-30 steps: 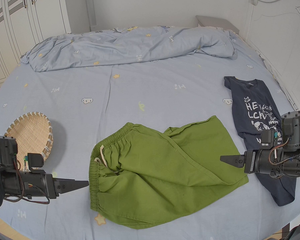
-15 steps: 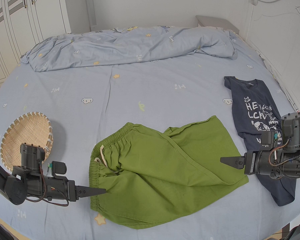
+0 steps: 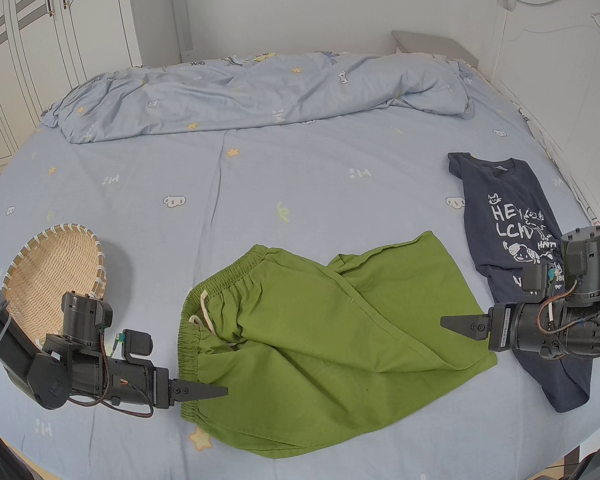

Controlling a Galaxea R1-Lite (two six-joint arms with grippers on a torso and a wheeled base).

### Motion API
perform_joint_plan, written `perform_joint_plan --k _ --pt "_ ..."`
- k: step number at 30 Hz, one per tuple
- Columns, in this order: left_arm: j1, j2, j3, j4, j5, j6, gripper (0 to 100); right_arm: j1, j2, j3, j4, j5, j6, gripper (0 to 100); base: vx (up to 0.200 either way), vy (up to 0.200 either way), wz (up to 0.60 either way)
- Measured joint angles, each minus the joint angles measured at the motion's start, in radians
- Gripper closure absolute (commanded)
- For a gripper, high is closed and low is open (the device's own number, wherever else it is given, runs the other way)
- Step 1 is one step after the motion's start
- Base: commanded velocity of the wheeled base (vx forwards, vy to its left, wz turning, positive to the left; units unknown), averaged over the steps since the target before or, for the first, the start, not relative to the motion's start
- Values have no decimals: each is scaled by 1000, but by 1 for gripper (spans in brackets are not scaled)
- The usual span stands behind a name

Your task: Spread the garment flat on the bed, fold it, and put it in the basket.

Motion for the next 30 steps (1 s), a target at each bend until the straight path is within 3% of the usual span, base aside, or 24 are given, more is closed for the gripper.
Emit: perform_joint_plan --k 7,8,22,30 --pt "-8 -2 35 0 -1 -2 0 0 0 1 0 0 0 0 0 0 0" --pt "-8 -4 39 0 -2 -3 100 1 0 2 0 0 0 0 0 0 0" --pt "-6 -42 82 0 -1 -2 100 1 0 2 0 0 0 0 0 0 0" --pt "75 -142 161 10 0 -3 100 -5 -2 -1 19 8 5 0 0 0 0"
